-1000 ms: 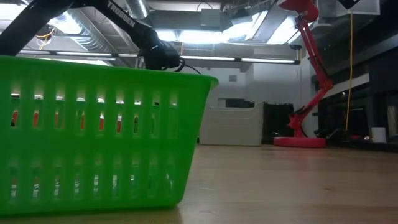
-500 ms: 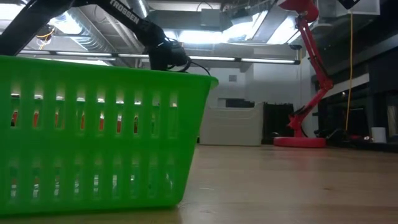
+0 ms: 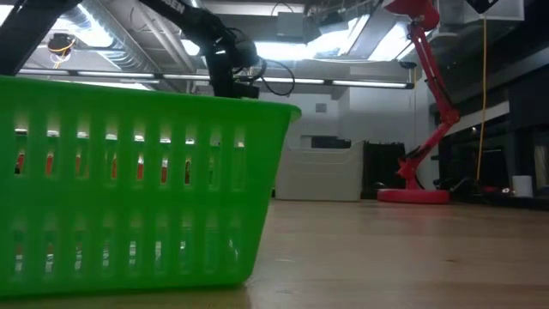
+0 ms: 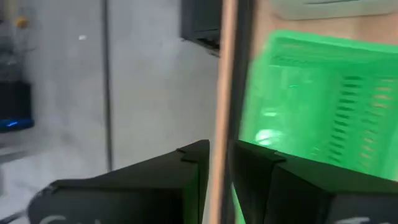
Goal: Stack baskets by color
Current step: Stack the bottom right green bin on top of the top green bin
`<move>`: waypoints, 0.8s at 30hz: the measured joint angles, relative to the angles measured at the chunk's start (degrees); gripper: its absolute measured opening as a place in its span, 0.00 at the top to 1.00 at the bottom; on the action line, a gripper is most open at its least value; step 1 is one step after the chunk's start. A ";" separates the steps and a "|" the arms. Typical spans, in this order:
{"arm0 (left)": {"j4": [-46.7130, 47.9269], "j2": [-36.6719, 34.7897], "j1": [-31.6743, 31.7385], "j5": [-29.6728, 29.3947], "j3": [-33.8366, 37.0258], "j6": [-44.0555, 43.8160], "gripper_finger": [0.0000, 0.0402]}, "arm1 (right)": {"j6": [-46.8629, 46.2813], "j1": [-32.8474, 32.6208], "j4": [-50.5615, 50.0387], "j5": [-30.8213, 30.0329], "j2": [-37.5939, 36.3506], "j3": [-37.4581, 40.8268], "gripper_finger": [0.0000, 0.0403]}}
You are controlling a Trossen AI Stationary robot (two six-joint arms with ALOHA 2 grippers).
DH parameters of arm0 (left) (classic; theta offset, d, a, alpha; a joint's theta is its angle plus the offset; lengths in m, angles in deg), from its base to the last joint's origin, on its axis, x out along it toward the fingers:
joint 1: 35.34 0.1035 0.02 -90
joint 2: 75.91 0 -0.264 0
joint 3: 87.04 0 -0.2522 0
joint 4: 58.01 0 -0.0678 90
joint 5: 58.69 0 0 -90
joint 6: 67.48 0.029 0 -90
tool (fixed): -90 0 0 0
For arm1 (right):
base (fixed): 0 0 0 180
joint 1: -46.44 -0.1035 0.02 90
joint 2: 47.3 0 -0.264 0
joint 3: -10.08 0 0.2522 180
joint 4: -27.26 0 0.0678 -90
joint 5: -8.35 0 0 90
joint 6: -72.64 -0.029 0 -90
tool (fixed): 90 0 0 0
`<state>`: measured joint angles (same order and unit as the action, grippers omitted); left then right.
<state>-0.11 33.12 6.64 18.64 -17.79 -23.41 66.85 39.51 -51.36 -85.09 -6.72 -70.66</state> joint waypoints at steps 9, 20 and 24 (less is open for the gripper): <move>-9.13 6.72 -2.12 -9.45 2.62 -0.04 0.87 | -0.12 0.01 -1.20 0.02 0.02 0.00 0.98; -9.76 8.13 -2.49 -9.31 2.69 -0.08 0.87 | 0.03 -0.01 -1.31 0.03 0.02 0.00 0.98; -10.72 9.53 -2.03 -8.68 2.67 -1.23 0.87 | 0.03 0.01 -1.31 0.02 0.02 0.00 0.98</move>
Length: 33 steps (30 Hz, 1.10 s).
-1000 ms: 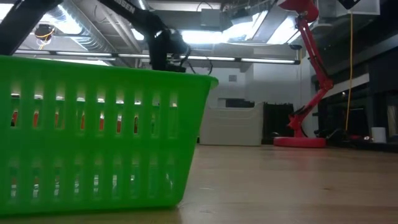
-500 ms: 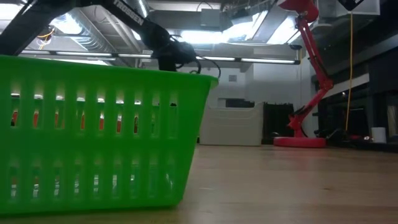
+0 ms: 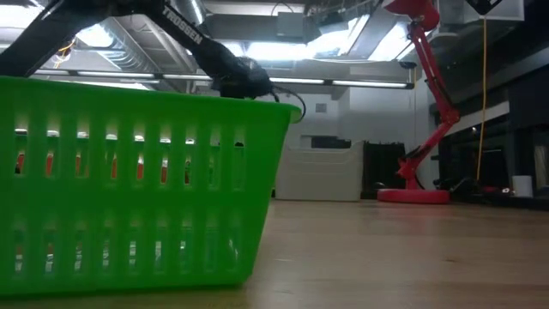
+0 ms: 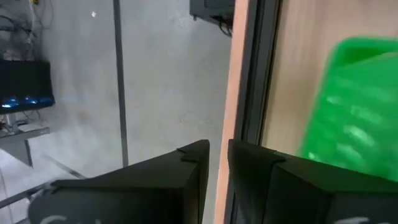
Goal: Stack baskets by color
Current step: Stack the bottom right green bin on top of the top green bin
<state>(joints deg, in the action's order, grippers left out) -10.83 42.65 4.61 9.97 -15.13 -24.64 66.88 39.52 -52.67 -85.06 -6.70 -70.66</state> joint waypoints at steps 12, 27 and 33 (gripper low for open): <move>1.47 2.43 -0.74 -4.50 0.09 -0.54 0.87 | 0.00 -0.02 -0.13 0.00 0.00 0.00 0.98; 24.43 -11.71 -13.30 11.67 -0.04 -17.96 0.92 | 0.50 -0.02 -0.22 -0.01 0.00 0.00 0.98; 24.96 -6.04 -7.91 11.90 2.32 -16.72 0.99 | -0.04 -0.01 -0.31 0.01 -0.02 0.00 0.98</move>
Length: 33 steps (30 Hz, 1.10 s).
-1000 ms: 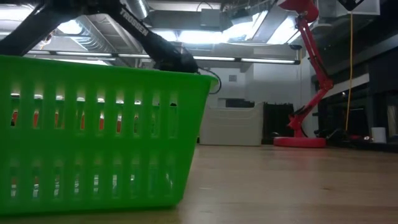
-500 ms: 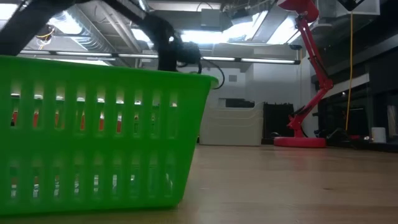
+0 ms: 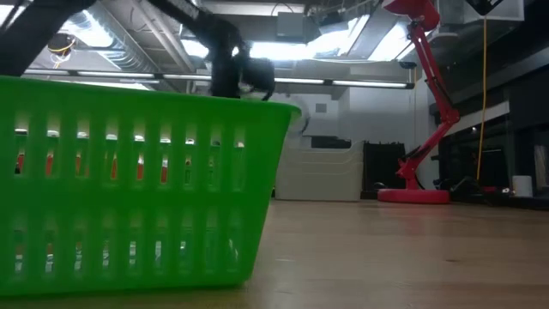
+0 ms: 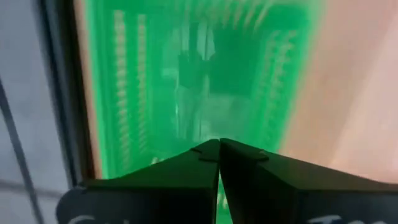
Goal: Stack baskets by color
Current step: Stack the bottom right green bin on top of the top green bin
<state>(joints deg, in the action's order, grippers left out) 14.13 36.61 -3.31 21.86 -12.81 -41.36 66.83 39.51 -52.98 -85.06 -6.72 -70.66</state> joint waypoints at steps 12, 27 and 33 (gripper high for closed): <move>-12.04 3.64 9.82 1.52 1.74 8.62 1.00 | 0.28 0.00 -0.33 -0.01 0.01 0.00 0.98; -19.36 3.64 14.93 1.17 1.74 10.52 1.00 | 0.26 0.01 -0.31 -0.01 0.02 0.00 0.98; -19.77 3.64 15.61 0.11 1.74 10.52 1.00 | 0.07 0.00 -0.31 -0.01 0.02 0.00 0.98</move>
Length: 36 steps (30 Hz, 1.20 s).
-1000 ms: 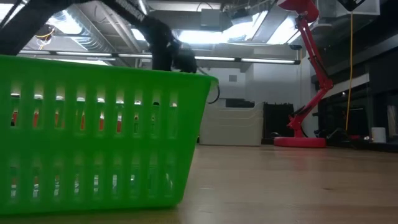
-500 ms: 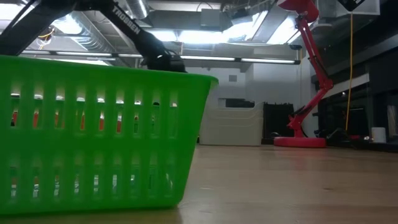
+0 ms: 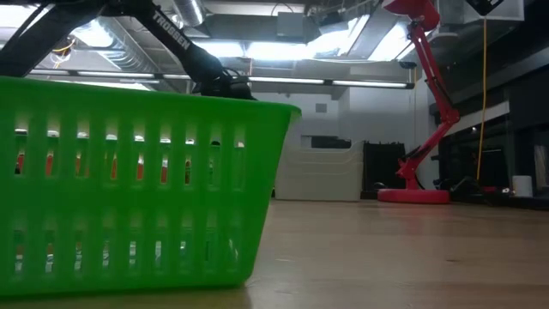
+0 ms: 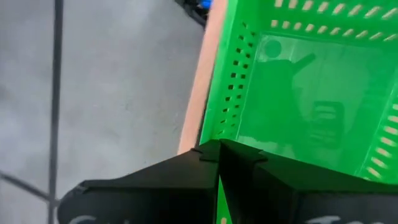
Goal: Stack baskets by color
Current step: Stack the bottom right green bin on top of the top green bin, then adjust the stacked gray bins
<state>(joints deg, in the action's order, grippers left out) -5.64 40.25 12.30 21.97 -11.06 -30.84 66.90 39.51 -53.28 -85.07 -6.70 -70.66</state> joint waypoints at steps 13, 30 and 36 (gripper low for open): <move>-0.71 -0.80 -2.35 -3.11 -0.07 -2.62 1.00 | 0.00 0.01 -0.69 0.00 -0.02 0.00 0.98; -5.28 -0.16 -26.16 13.90 -8.08 -8.84 1.00 | 0.00 0.01 -1.03 0.00 -0.02 0.00 0.98; -12.42 4.84 -28.52 13.52 -8.24 -11.27 1.00 | -0.21 0.00 -1.38 0.00 -0.01 0.00 0.98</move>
<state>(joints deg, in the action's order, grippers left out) -18.06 45.09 -16.22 35.50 -19.30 -42.11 66.69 39.52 -54.66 -85.07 -6.71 -70.66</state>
